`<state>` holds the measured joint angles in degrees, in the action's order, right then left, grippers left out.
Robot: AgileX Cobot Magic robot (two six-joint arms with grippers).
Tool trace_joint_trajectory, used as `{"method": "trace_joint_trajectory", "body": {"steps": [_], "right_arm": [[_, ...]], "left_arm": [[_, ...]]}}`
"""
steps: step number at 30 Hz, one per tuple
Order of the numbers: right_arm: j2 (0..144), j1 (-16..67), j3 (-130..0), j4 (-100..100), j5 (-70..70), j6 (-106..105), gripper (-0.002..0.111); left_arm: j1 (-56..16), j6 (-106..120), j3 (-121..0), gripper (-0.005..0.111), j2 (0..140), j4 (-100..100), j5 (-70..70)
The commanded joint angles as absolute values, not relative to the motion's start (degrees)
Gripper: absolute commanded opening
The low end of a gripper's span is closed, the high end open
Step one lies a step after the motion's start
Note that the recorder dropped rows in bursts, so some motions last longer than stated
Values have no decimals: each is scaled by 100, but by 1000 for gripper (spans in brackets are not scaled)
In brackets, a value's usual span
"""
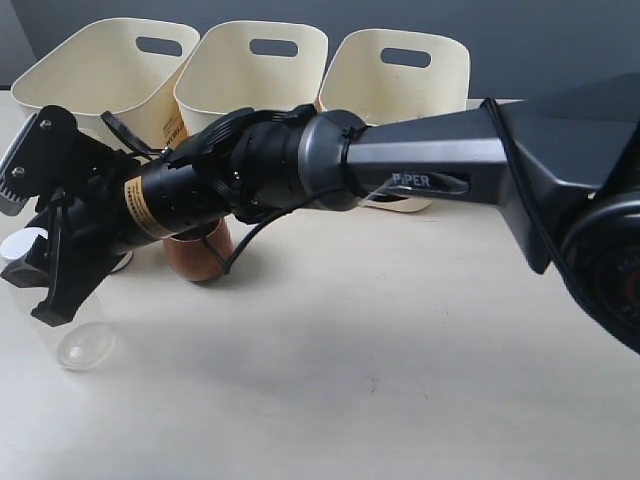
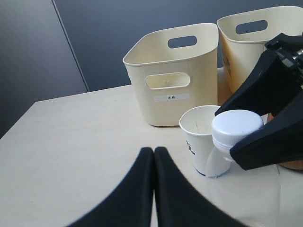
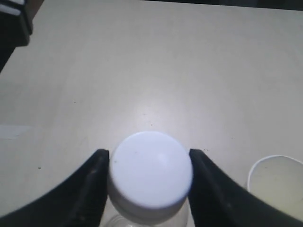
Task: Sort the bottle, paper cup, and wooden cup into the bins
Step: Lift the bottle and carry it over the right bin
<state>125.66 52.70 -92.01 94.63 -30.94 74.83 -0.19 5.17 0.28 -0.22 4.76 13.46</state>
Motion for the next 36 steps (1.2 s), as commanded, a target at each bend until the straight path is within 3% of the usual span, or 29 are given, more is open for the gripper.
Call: {"method": "trace_joint_trajectory", "body": {"steps": [1, 11, 20, 24, 31, 36], "right_arm": [[12568, 5267, -9243, 9454, -3074, 7492, 1], [12308, 5267, -9243, 9501, -3053, 7411, -1], [10698, 5267, -9143, 9995, -2942, 7965, -1], [9583, 5267, -8663, 9995, -2333, 7941, -1], [7805, 5267, -6467, 9995, 262, 7473, -1], [7454, 5073, -5798, 9995, 958, 7448, -1]], "left_arm": [[-23, 512, 0, 0, 0, 463, 1331], [-23, 512, 0, 0, 0, 463, 1331], [-23, 512, 0, 0, 0, 463, 1331], [-23, 512, 0, 0, 0, 463, 1331], [-23, 512, 0, 0, 0, 463, 1331], [-23, 512, 0, 0, 0, 463, 1331]]}}
